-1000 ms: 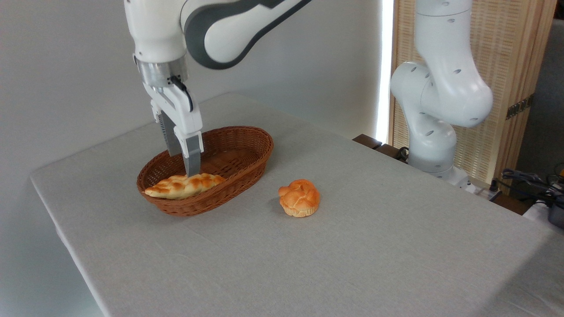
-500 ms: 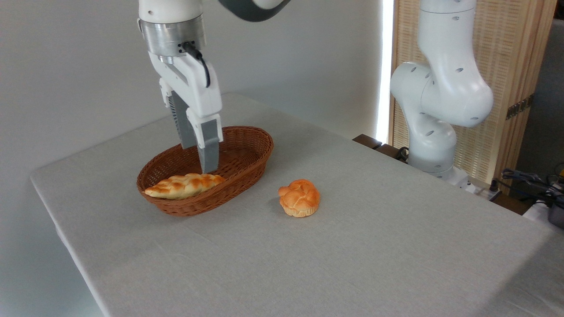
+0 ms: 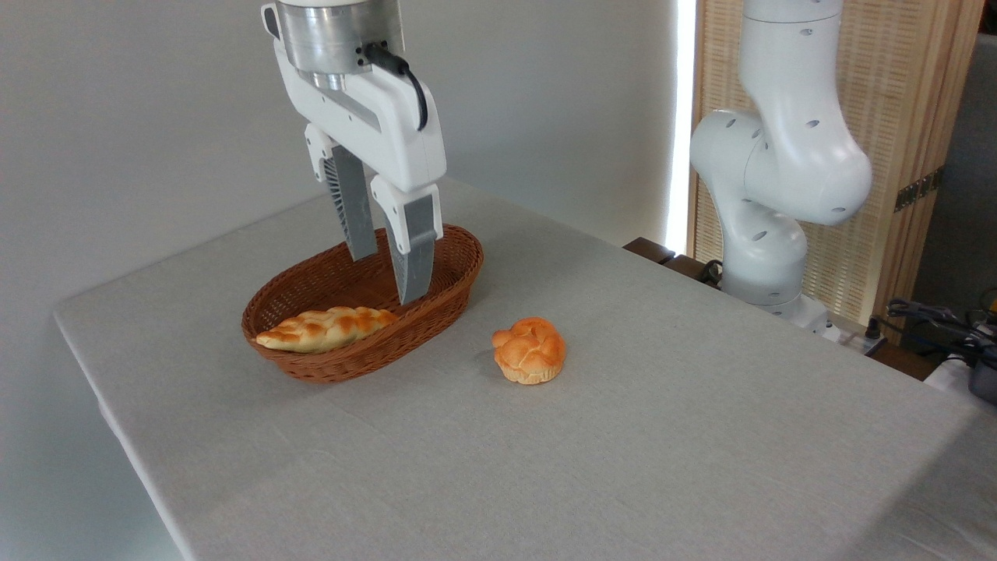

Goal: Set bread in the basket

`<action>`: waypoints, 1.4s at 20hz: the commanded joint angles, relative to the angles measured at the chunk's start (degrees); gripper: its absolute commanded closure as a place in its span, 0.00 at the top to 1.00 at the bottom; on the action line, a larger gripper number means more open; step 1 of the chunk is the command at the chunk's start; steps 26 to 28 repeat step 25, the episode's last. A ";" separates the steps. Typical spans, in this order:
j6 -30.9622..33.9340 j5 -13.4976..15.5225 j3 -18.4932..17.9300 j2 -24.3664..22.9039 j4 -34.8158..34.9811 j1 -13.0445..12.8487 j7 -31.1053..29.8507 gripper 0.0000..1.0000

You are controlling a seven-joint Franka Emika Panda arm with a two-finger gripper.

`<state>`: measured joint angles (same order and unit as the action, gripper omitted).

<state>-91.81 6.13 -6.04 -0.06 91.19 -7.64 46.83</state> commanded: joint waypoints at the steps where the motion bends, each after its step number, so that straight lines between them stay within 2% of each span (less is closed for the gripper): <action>1: 2.87 -4.71 3.57 -0.46 -1.89 -0.09 -0.42 1.00; 4: 2.61 -4.28 3.93 -0.55 -1.89 1.31 -3.40 1.00; 8: 2.34 -4.11 5.25 -0.55 -1.89 3.24 -3.32 1.00; 11: 2.25 -4.11 5.96 -0.47 -1.89 3.77 -3.32 1.00; 28: 2.34 -4.11 5.87 -0.47 -1.72 3.78 -3.14 1.00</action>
